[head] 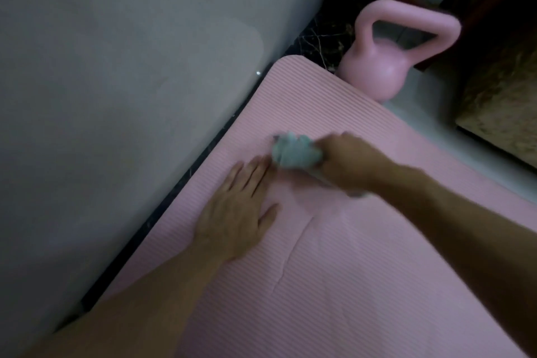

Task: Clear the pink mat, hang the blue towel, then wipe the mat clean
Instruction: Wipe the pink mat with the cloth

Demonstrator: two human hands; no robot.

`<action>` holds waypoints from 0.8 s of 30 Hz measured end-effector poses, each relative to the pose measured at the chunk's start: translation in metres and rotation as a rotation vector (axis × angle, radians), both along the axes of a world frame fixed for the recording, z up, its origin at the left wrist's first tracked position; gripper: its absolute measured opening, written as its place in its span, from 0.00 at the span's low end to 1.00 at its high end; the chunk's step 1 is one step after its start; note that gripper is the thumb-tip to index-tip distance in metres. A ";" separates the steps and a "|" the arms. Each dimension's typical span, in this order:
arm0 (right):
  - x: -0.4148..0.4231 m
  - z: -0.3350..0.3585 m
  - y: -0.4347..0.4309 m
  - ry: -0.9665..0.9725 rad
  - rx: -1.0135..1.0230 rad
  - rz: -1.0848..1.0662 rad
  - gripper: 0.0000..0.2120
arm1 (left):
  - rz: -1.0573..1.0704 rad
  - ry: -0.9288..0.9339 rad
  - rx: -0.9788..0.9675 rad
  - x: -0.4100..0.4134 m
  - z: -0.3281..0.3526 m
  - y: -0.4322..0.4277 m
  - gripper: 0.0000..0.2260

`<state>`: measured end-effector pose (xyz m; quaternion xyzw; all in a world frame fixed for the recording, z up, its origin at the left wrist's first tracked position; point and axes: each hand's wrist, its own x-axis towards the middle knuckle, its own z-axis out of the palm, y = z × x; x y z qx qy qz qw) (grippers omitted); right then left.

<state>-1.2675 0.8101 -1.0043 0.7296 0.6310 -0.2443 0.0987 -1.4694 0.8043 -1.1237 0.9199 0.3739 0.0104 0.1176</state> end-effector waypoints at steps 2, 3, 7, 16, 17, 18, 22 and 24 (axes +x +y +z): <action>0.010 0.019 0.029 0.120 0.228 -0.217 0.10 | 0.007 -0.022 0.005 0.001 -0.001 0.000 0.28; 0.013 0.028 0.043 0.166 0.356 -0.319 0.11 | 0.008 -0.035 0.007 0.001 -0.001 0.000 0.27; 0.018 0.037 0.096 0.144 0.897 -0.363 0.24 | 0.010 -0.096 -0.019 0.001 0.000 0.004 0.25; -0.008 -0.098 0.103 -0.082 0.219 -0.159 0.37 | 0.023 -0.117 -0.022 0.002 -0.001 0.003 0.25; -0.007 -0.101 0.102 -0.075 0.229 -0.166 0.37 | 0.025 -0.118 -0.013 0.002 -0.001 0.003 0.25; -0.006 -0.100 0.104 -0.077 0.233 -0.152 0.37 | 0.028 -0.117 0.000 0.002 -0.001 0.003 0.25; 0.000 -0.084 0.116 -0.093 0.158 -0.134 0.36 | 0.030 -0.107 0.008 0.002 -0.001 0.001 0.26; -0.004 -0.077 0.118 -0.081 0.126 -0.142 0.34 | 0.034 -0.109 0.001 0.002 0.000 0.001 0.26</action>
